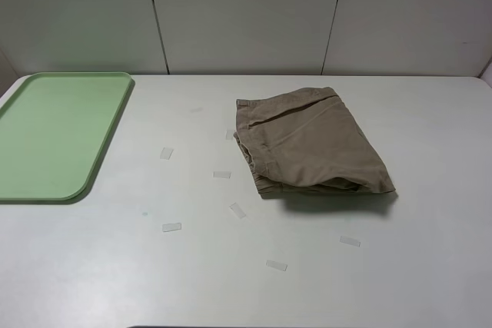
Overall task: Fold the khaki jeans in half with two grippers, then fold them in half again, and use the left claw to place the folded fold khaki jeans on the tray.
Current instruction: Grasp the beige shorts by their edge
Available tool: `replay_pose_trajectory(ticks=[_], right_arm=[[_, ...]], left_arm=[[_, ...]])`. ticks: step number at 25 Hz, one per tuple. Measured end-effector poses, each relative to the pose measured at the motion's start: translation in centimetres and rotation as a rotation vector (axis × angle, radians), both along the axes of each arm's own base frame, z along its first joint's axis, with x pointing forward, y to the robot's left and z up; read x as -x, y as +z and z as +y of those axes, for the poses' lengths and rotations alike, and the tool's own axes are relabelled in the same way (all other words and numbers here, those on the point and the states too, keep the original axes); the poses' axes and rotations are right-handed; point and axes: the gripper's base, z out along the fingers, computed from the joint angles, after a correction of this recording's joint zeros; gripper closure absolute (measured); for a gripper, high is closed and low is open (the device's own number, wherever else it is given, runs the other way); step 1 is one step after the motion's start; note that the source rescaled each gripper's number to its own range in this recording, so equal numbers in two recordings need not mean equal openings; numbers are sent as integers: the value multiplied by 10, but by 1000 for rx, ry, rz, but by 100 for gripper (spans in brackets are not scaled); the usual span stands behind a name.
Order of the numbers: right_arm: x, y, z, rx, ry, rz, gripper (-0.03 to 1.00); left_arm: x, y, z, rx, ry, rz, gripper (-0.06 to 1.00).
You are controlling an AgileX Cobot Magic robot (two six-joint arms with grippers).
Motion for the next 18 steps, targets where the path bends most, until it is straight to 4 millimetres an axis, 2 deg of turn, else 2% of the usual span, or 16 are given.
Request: replay_pose_trajectory(ticks=[18], right_arm=[[0, 0, 0, -1, 1, 0, -3]], left_arm=[[0, 0, 0, 0, 0, 0, 0]])
